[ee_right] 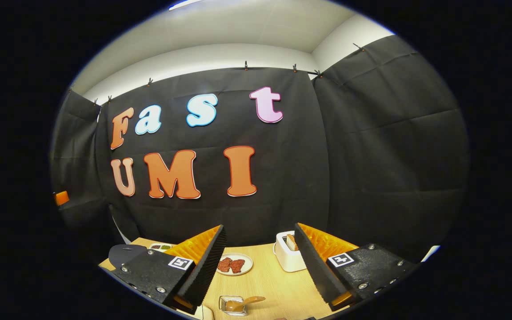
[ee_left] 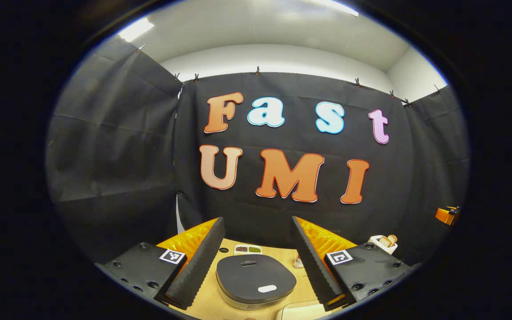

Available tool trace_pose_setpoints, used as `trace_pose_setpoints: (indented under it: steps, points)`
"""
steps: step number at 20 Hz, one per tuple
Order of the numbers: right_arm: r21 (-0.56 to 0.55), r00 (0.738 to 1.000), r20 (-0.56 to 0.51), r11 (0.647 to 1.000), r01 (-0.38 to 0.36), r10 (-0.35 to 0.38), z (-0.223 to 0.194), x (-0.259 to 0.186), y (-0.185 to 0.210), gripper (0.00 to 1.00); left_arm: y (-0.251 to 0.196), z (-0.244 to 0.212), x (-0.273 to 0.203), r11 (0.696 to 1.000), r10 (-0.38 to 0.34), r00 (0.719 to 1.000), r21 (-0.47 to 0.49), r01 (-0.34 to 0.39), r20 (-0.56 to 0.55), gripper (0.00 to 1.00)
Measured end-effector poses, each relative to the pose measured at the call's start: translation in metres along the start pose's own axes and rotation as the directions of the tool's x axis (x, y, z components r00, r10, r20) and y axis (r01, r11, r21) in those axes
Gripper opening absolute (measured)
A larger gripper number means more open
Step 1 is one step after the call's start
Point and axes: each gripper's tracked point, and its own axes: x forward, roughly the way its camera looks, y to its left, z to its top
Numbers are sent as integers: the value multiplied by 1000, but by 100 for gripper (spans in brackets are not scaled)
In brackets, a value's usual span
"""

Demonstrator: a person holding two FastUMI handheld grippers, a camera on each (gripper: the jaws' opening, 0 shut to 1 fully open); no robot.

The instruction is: Close the left gripper, press the button to open the rice cooker; take a wooden spoon from the chopstick holder with the right hand, scoop a spoonful of rice and pour it into the rice cooker, then put the wooden spoon back into the chopstick holder.

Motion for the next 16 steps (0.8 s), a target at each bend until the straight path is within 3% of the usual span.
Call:
trace_pose_setpoints:
  steps: [6,8,10,13,15,16]
  points:
    - [-18,999,3,999,49,-49,-3,-8,5,95,-3,-19,19,998,-63,996,9,63,-55,97]
    - [-22,999,-4,998,53,-54,-6,-8,8,95,9,-19,25,999,-37,997,27,39,-61,72]
    - [-18,998,-9,998,63,-63,-8,-9,9,95,5,-25,26,998,-61,995,23,63,-79,48]
    - [-26,998,-28,998,56,-56,-15,-8,16,95,26,-19,30,999,2,998,45,0,-62,23]
    - [-34,998,-34,998,52,-53,-17,-6,19,95,18,-27,28,999,-33,996,39,37,-79,7]
    - [-37,998,-37,998,52,-53,-19,-6,20,95,13,-30,27,998,-51,995,39,54,-90,7]
